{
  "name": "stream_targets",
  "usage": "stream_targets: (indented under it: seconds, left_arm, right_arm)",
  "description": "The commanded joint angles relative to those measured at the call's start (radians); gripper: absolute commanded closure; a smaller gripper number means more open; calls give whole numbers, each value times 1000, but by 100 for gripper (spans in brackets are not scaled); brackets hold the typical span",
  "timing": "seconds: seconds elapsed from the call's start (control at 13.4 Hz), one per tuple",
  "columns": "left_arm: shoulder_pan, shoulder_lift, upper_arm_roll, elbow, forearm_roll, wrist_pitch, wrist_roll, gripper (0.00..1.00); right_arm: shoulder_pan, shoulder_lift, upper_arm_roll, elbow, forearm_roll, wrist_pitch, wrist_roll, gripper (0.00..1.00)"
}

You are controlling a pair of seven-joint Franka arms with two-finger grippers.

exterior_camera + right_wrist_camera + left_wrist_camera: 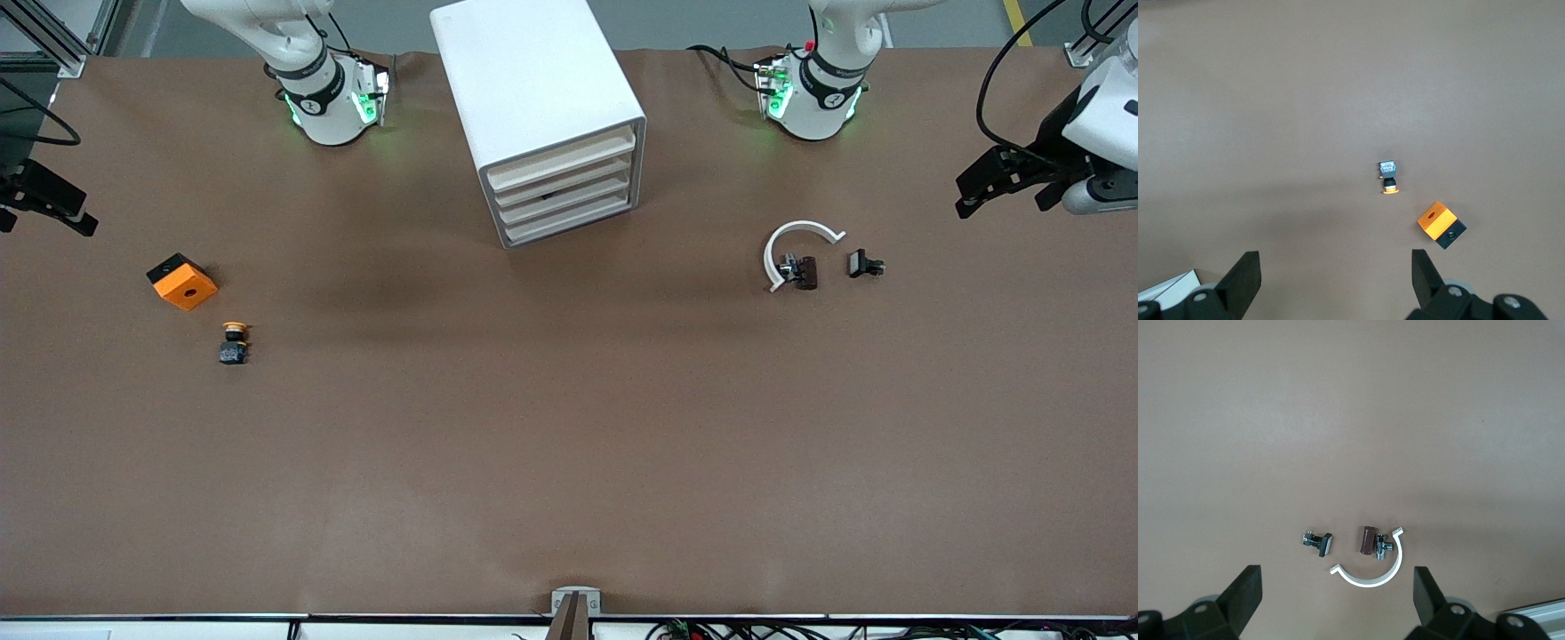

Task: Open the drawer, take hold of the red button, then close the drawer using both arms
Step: 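Move the left gripper from rest toward the white drawer cabinet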

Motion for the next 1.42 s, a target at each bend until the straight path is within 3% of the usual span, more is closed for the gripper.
stream_targets:
  seconds: [0.0, 0.37, 0.82, 1.35]
  left_arm:
    - [7, 17, -1, 32, 6, -15, 30, 0]
    - [4, 110, 1, 138, 5, -41, 27, 0]
    - [-15, 218, -7, 140, -12, -39, -13, 0]
    - [-125, 348, -8, 143, -43, -15, -365, 0]
  right_arm:
    - [3, 13, 5, 28, -6, -18, 1, 0]
    - [1, 13, 5, 28, -6, -18, 1, 0]
    - [1, 13, 3, 29, -9, -18, 2, 0]
    - [1, 13, 3, 32, -9, -18, 2, 0]
